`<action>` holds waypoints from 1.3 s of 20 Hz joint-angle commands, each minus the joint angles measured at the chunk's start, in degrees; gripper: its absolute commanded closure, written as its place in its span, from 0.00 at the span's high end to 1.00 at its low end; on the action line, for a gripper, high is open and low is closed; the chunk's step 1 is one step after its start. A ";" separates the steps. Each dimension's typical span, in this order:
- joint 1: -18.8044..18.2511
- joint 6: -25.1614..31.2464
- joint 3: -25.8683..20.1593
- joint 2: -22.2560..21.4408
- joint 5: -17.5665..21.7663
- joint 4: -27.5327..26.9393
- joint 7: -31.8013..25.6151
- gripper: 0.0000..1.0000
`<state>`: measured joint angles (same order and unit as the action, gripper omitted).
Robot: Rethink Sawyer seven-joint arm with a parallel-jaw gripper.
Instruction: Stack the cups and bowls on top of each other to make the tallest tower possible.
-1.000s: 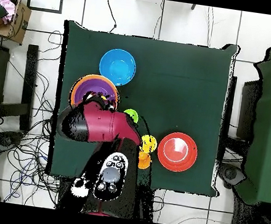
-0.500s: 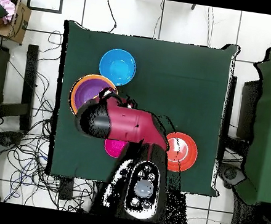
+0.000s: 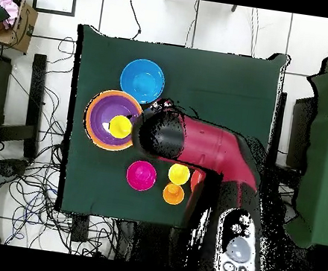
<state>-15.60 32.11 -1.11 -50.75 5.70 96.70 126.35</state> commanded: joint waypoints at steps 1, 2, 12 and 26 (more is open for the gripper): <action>-4.19 3.73 -12.30 3.02 7.27 -1.35 -19.43 1.00; -4.58 3.07 -12.68 3.10 7.89 -0.76 -19.16 1.00; -6.10 -4.04 -13.51 4.12 15.41 6.85 -11.39 1.00; -5.72 -8.58 -12.91 3.87 18.38 14.50 -4.81 1.00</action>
<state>-21.49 23.89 -9.19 -50.28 19.52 106.16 126.34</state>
